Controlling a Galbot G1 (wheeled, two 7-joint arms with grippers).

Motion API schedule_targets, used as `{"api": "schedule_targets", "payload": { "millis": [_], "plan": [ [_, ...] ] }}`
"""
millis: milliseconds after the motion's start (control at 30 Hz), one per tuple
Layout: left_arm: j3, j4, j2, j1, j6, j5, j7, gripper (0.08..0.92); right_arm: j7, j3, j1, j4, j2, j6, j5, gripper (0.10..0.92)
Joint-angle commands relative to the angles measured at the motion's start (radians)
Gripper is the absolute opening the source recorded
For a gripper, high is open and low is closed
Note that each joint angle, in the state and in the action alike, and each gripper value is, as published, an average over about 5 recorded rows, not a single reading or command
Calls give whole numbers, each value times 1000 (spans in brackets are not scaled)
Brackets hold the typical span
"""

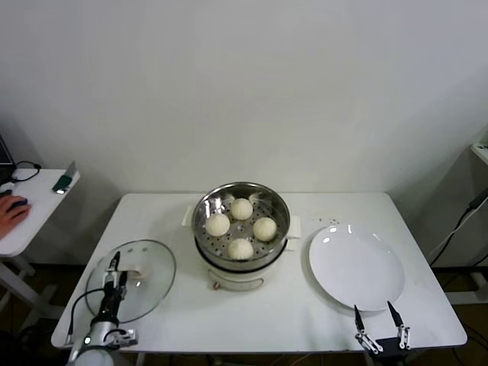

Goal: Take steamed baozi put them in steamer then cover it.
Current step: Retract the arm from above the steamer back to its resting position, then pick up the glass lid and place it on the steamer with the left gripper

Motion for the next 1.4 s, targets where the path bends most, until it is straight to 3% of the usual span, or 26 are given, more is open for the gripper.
{"api": "schedule_targets", "payload": {
  "millis": [33,600,800,1133,1400],
  "plan": [
    [1,53,-1,-30,-6,22,3,802,-2,1,1,1,2,1,-5,823],
    [2,75,10,-41,-14,45,2,324,-10,-3,6,2,0,-3,-12,823],
    [5,21,23,-24,-9,20,7,169,-12,0,8,1,-2,-3,-13,823],
    [18,-294,92,57,125,-100,116,148,-14,-1,10,-2,1,-2,-29,823],
    [24,-577,202,70,369,-262,377,148,-9,1,12,-1,3,-10,-51,823]
  ]
}}
